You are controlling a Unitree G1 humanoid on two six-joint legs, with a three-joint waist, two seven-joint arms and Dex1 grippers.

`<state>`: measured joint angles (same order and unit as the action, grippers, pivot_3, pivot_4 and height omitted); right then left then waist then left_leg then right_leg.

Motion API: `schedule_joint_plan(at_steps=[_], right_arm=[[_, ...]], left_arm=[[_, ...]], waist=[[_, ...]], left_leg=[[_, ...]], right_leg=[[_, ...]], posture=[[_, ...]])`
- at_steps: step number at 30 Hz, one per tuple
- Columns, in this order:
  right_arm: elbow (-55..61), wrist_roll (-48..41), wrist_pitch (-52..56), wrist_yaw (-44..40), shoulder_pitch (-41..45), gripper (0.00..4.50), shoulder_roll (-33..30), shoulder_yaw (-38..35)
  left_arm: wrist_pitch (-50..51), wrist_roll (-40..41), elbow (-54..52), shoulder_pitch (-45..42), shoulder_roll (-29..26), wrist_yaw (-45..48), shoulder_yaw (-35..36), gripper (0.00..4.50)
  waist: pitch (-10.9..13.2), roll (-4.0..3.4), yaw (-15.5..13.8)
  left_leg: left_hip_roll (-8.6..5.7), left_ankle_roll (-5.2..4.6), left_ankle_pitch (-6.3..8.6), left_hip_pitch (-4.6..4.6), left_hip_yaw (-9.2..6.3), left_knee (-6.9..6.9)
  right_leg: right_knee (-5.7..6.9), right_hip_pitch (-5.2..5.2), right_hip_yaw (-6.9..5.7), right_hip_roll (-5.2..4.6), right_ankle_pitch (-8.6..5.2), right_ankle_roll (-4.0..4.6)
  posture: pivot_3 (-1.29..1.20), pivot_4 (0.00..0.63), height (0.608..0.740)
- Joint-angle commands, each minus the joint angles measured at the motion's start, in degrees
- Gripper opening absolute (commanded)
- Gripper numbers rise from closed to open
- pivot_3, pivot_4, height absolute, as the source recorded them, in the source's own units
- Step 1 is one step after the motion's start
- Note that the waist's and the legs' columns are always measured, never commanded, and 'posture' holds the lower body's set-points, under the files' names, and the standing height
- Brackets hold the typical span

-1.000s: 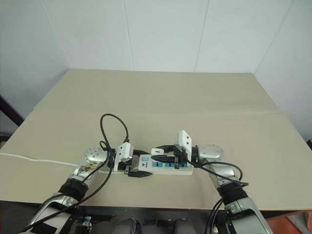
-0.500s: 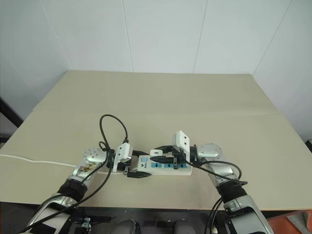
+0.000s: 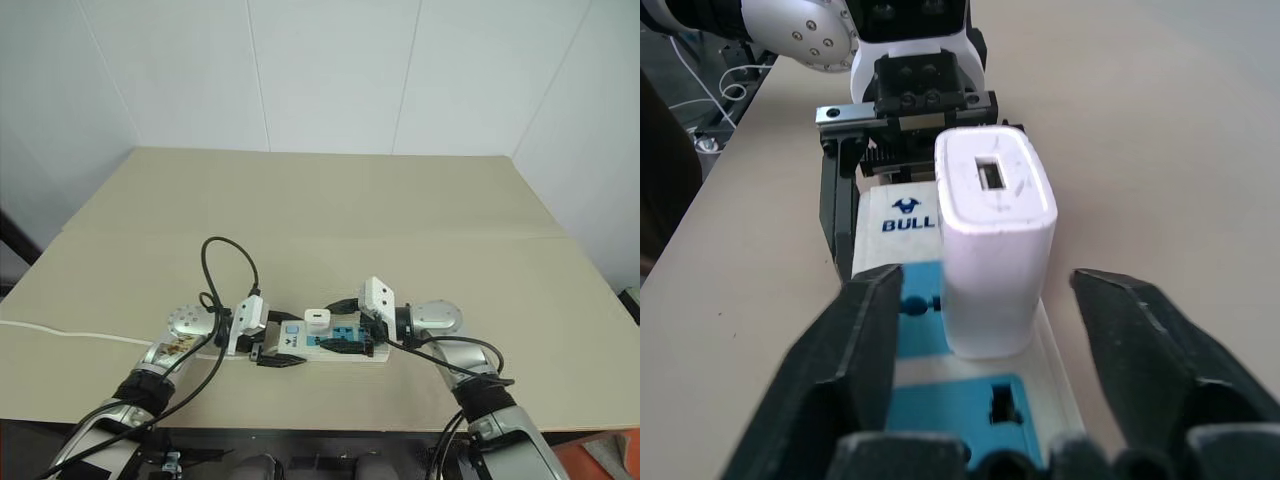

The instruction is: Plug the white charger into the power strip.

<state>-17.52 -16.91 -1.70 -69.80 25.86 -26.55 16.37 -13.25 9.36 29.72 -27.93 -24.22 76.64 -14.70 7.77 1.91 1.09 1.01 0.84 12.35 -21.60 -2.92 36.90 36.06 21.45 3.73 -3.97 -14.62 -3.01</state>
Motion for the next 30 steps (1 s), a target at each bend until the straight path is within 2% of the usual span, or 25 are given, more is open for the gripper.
schedule_joint_plan(at_steps=[1,3,5,10,14,16,19,25,30], right_arm=[[-3.40,4.08,2.85,-1.10,-3.56,4.49,-1.20,2.63],[-3.42,4.33,2.74,-1.04,-3.62,4.50,-1.10,2.77],[-3.41,4.56,2.61,-0.85,-3.69,4.50,-0.96,2.71],[-2.35,4.92,1.98,1.32,-3.60,4.50,-0.66,1.10],[3.11,3.09,3.06,1.45,-4.40,4.50,-3.56,-2.73],[7.72,0.49,5.63,1.79,-5.00,4.50,-6.54,-6.75],[15.17,-3.71,8.97,1.06,-6.83,4.50,-12.60,-13.17],[22.85,-9.07,12.61,0.10,-12.78,4.50,-23.41,-25.90],[22.10,-10.32,13.47,-0.88,-16.17,4.50,-28.74,-32.74]], left_arm=[[0.67,-1.85,-0.07,1.30,-1.71,0.92,-0.97,3.32],[2.40,-0.30,-1.81,1.21,-1.67,1.18,-0.21,4.05],[4.88,1.90,-4.59,1.26,-1.73,1.79,0.84,4.49],[11.68,7.88,-14.90,2.48,-3.70,3.05,4.00,4.49],[16.99,12.84,-23.76,4.39,-7.69,3.73,7.35,4.49],[20.26,16.23,-28.27,5.87,-11.44,5.71,9.54,4.49],[24.58,21.14,-33.54,8.32,-16.99,7.91,13.54,4.49],[24.57,22.07,-34.07,12.60,-24.20,7.54,21.16,4.49],[24.44,21.98,-32.31,16.12,-28.62,8.10,25.77,4.49]], waist=[[0.00,0.00,-0.01],[0.00,0.00,0.00],[0.03,-0.04,0.06],[0.08,0.03,0.09],[0.35,-0.15,-0.21],[0.46,-0.23,-0.45],[0.93,-0.34,-0.56],[1.80,-0.61,-0.08],[2.11,-0.58,0.07]], left_leg=[[0.04,0.00,0.00,0.07,-0.01,-0.03],[0.08,0.01,0.01,0.17,-0.01,-0.10],[0.08,0.01,0.01,0.17,-0.01,-0.13],[0.08,0.02,0.01,0.16,-0.01,-0.14],[0.10,0.02,0.01,0.13,-0.03,-0.14],[0.05,0.02,0.01,-0.02,-0.02,-0.14],[-0.17,0.05,-0.03,-0.82,0.00,-0.10],[-0.21,0.05,-0.03,-1.65,0.03,-0.08],[-0.18,0.03,-0.02,-1.65,0.09,-0.15]], right_leg=[[0.00,-0.05,0.00,0.04,-0.04,0.06],[0.00,-0.11,0.00,0.09,-0.08,0.12],[0.00,-0.10,0.00,0.10,-0.09,0.14],[-0.01,-0.10,0.00,0.07,-0.10,0.13],[0.00,-0.06,0.00,0.07,-0.11,0.14],[-0.01,0.06,-0.01,-0.01,-0.11,0.13],[0.02,0.81,-0.01,-0.27,-0.05,0.03],[0.14,1.70,0.00,-0.31,0.14,0.27],[0.13,1.73,0.00,-0.28,0.13,0.30]], posture=[[0.00,0.150,0.740],[0.00,0.150,0.740],[0.00,0.150,0.740],[0.00,0.150,0.740],[0.00,0.150,0.740],[0.00,0.150,0.740],[0.00,0.150,0.740],[0.00,0.150,0.740],[0.00,0.150,0.740]])
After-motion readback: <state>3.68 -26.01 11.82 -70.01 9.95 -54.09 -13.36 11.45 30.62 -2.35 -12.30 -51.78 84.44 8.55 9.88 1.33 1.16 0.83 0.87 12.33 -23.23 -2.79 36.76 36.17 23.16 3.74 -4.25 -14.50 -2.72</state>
